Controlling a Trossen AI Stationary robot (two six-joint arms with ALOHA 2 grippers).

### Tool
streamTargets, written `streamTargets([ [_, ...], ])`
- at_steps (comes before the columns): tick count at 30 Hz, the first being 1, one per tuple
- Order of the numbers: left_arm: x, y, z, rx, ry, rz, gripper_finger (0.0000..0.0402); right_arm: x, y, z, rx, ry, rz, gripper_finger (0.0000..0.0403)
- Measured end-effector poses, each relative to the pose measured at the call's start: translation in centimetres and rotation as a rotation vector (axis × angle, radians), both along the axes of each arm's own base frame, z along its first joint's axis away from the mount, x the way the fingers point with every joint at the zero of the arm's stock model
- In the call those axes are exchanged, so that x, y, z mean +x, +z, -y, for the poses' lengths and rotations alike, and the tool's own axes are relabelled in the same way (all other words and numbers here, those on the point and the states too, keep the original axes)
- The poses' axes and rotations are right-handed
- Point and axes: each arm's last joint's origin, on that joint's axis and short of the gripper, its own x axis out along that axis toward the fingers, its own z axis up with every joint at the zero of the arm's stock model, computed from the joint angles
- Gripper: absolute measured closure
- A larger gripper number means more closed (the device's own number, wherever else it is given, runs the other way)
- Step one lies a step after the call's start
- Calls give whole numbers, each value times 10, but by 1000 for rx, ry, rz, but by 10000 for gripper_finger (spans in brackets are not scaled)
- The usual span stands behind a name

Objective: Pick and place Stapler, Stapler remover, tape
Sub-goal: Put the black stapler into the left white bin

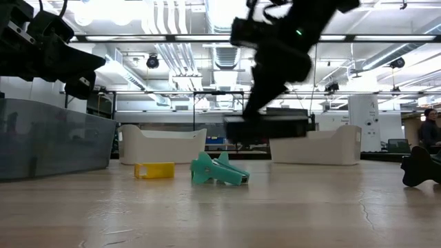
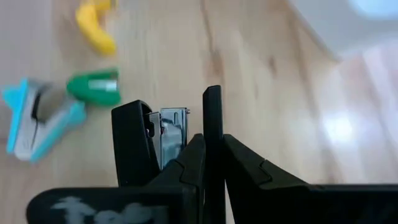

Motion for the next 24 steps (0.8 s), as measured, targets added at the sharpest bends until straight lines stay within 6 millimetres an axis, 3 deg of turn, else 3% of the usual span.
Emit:
streamTargets([
  [10,0,0,0,0,0,0,390,35,48,41,-4,11,223,364],
  [15,0,0,0,0,0,0,390,45,57,67,41,34,338,364],
  [24,0,0,0,0,0,0,390,46,66,128,86,-164,469,364],
])
